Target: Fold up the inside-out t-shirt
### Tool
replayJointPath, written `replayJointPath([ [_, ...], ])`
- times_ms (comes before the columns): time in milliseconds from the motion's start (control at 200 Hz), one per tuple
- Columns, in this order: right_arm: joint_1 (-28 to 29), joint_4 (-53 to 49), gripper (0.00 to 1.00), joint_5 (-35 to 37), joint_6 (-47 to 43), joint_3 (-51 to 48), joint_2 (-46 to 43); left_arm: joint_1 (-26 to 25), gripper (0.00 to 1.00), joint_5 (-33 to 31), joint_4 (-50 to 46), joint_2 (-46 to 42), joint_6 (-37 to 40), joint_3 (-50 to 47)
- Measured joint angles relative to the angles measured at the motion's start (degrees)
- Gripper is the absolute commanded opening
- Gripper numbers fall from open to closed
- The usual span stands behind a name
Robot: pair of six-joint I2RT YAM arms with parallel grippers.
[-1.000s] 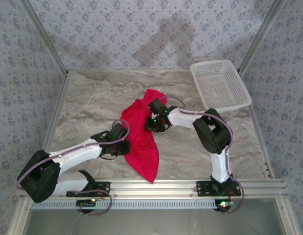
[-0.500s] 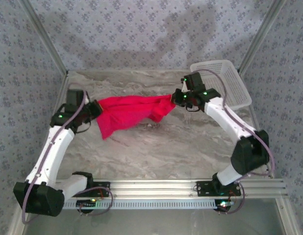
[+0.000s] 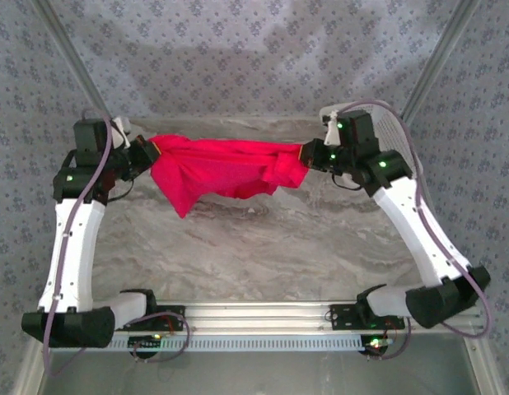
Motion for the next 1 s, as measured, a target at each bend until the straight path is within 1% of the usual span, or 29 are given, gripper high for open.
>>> replayJointPath([
  [100, -0.3, 0.3, 0.0, -0.1, 0.2, 0.8, -2.1, 0.0, 0.0, 1.6, 0.1, -2.0, -0.4, 0.1],
  [170, -1.2, 0.9, 0.0, -0.3, 0.2, 0.7, -1.2, 0.0, 0.0, 2.5, 0.7, -1.4, -0.4, -0.2],
  [240, -2.9, 2.2, 0.0, -0.8, 0.2, 0.2, 2.1, 0.0, 0.0, 3.2, 1.7, 0.9, -0.4, -1.4],
  [315, -5.3, 4.0, 0.01, -2.1, 0.3, 0.1, 8.8, 0.0, 0.0, 3.8, 3.6, 6.4, -0.6, -2.9],
  [330, -5.7, 4.3, 0.02, -2.4, 0.4, 0.2, 10.3, 0.0, 0.0, 4.0, 3.9, 8.1, -0.7, -3.0],
  [345, -6.2, 4.6, 0.06, -2.6, 0.4, 0.3, 11.9, 0.1, 0.0, 4.1, 4.2, 9.9, -0.9, -3.1],
  [380, -7.2, 5.1, 0.23, -3.3, 0.8, 1.0, 16.4, 0.2, 0.0, 4.5, 5.1, 14.1, -1.2, -2.8],
  [395, -7.8, 5.2, 0.3, -3.8, 1.1, 1.5, 18.8, 0.3, 0.07, 4.7, 5.4, 16.4, -1.5, -2.6],
  [415, -8.4, 5.2, 0.36, -4.0, 1.6, 2.3, 21.7, 0.4, 0.17, 5.1, 5.9, 19.3, -1.6, -2.2],
  [440, -9.2, 5.0, 0.43, -4.1, 1.7, 3.6, 25.2, 0.5, 0.27, 5.4, 6.8, 23.4, -2.0, -1.6],
  [465, -9.8, 4.9, 0.49, -4.3, 2.1, 4.8, 28.2, 0.7, 0.35, 5.5, 7.4, 27.6, -2.2, -0.9],
  [495, -10.7, 4.5, 0.53, -4.4, 2.6, 6.6, 32.1, 1.1, 0.46, 5.7, 7.2, 32.1, -2.5, 0.5],
  [555, -12.0, 4.2, 0.58, -4.4, 3.4, 9.6, 38.1, 1.6, 0.59, 6.0, 7.0, 40.2, -3.1, 3.8],
  [595, -12.4, 4.0, 0.59, -4.3, 3.5, 10.2, 40.2, 1.8, 0.65, 6.0, 7.1, 43.3, -3.5, 4.8],
  [615, -12.4, 3.6, 0.59, -4.3, 3.6, 10.1, 40.7, 1.8, 0.67, 5.8, 7.1, 44.0, -3.4, 4.8],
  [700, -11.3, 2.9, 0.6, -4.2, 3.3, 8.9, 40.4, 1.2, 0.68, 4.2, 6.1, 43.3, -2.7, 3.8],
  [765, -9.5, 3.8, 0.6, -4.2, 2.9, 6.0, 38.4, 0.0, 0.68, 2.1, 6.6, 39.4, -1.6, 0.9],
  [919, -3.4, 6.1, 0.59, -4.0, 2.5, -4.2, 32.8, -2.8, 0.68, -1.5, 7.3, 25.0, 0.7, -13.3],
  [999, 0.3, 8.1, 0.59, -3.8, 2.8, -8.3, 32.0, -3.1, 0.68, -2.5, 8.2, 21.2, 0.9, -20.2],
])
